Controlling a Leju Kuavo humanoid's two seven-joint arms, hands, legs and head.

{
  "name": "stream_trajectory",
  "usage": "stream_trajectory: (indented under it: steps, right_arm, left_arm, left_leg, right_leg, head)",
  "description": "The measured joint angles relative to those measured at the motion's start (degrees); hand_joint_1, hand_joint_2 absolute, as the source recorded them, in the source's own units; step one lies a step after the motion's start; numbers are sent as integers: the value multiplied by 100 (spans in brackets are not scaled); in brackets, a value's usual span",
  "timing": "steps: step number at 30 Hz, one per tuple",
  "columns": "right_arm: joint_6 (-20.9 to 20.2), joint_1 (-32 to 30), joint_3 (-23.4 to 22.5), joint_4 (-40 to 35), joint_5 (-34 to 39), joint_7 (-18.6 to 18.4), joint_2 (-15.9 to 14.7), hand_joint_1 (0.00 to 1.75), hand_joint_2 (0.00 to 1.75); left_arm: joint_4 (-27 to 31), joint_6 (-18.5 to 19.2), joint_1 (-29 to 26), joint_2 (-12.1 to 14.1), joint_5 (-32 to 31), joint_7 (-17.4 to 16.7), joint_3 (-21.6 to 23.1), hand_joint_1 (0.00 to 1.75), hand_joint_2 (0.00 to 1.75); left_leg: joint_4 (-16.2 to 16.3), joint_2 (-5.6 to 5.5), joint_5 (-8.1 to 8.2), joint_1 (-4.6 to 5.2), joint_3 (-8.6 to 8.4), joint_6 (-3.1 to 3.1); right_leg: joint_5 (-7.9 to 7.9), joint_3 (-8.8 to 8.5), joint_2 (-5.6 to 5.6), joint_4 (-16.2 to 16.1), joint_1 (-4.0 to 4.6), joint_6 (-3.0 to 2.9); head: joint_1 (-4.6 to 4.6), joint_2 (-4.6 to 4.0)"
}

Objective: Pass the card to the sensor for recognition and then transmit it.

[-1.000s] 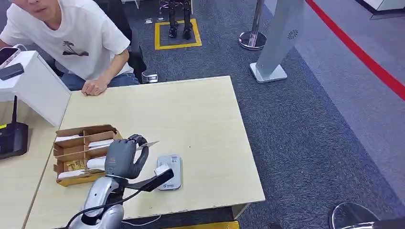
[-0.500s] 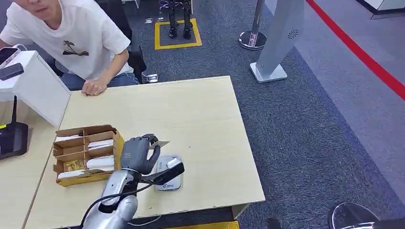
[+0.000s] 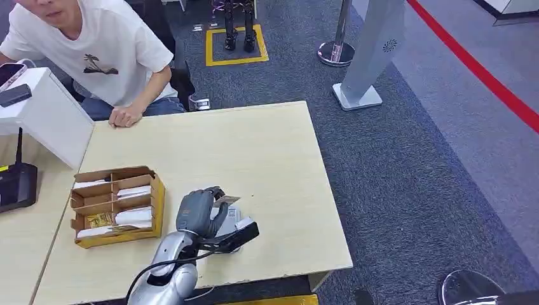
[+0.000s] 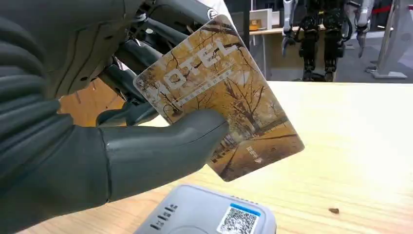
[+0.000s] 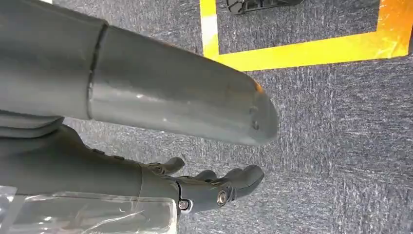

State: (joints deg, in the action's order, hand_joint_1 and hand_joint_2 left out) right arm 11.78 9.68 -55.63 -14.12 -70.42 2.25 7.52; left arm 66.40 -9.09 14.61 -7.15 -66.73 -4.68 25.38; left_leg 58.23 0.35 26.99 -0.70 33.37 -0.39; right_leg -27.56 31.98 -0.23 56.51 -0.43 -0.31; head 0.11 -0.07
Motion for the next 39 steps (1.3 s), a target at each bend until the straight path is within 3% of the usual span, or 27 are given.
stream_trajectory:
  steps: [23,39]
  right_arm:
    - [24,1,46,0,229,-48,26,0,0]
    - [26,-2,48,0,319,-46,31,0,0]
  left_arm:
    - [-671,-39,-48,-317,142,-39,0,175,175]
    - [-743,-48,-28,-334,133,-55,0,175,175]
  left_leg:
    - [0,-2,0,0,-1,0]
    - [0,-3,-1,1,-8,2]
  right_leg:
    - [0,-4,-4,0,0,0]
    - [0,-11,-5,0,0,0]
  head:
    - [-2,2]
    - [-2,2]
